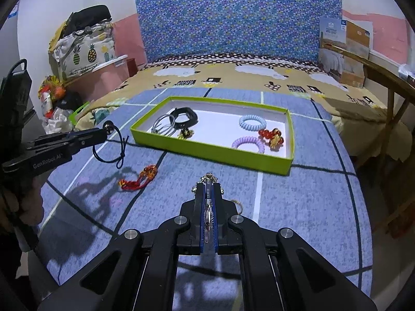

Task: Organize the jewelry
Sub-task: 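Carry both items into the green box and open both tools to release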

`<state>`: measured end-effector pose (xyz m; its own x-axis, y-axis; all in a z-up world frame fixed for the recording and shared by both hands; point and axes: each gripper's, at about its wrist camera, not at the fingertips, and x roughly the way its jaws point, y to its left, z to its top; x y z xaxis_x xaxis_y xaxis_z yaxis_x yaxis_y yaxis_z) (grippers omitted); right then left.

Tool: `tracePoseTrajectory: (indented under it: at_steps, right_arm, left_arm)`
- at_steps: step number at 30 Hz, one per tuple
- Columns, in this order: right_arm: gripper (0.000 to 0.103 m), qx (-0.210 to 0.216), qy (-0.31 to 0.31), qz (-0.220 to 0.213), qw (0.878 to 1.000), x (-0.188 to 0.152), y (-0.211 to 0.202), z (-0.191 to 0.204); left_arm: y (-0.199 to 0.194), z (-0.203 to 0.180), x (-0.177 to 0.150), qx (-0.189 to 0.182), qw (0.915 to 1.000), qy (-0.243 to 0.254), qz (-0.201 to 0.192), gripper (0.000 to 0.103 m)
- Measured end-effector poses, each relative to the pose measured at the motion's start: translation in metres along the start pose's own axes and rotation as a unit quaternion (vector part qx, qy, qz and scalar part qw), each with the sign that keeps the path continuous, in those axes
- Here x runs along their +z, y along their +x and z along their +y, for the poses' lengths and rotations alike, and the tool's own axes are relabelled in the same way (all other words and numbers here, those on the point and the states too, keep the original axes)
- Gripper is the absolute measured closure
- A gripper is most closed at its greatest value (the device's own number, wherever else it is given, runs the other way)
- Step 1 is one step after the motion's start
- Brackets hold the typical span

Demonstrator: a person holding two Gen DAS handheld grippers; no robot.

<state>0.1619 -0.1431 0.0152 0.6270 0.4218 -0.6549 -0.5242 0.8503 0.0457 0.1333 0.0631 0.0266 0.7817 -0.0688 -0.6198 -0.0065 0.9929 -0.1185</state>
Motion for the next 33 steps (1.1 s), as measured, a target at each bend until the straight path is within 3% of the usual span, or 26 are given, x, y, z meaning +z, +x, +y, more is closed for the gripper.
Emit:
tracePoseTrajectory:
  at_steps: [11, 18, 33]
  right_arm:
    - [0.099, -0.007, -0.001, -0.019, 1.0, 0.038, 0.015, -0.021]
    - [0.099, -0.011, 0.005, -0.02, 1.0, 0.057, 0.033, -0.035]
    - [0.099, -0.014, 0.015, 0.005, 1.0, 0.065, 0.075, -0.053]
  left_arm:
    - [0.03, -0.022, 0.032, -0.013, 0.999, 0.042, 0.0, 0.089]
    - [0.062, -0.025, 0.056, -0.021, 0.9988, 0.044, 0.008, 0.089]
    - [0.136, -0.027, 0.075, -0.05, 0.9962, 0.021, 0.069, 0.089]
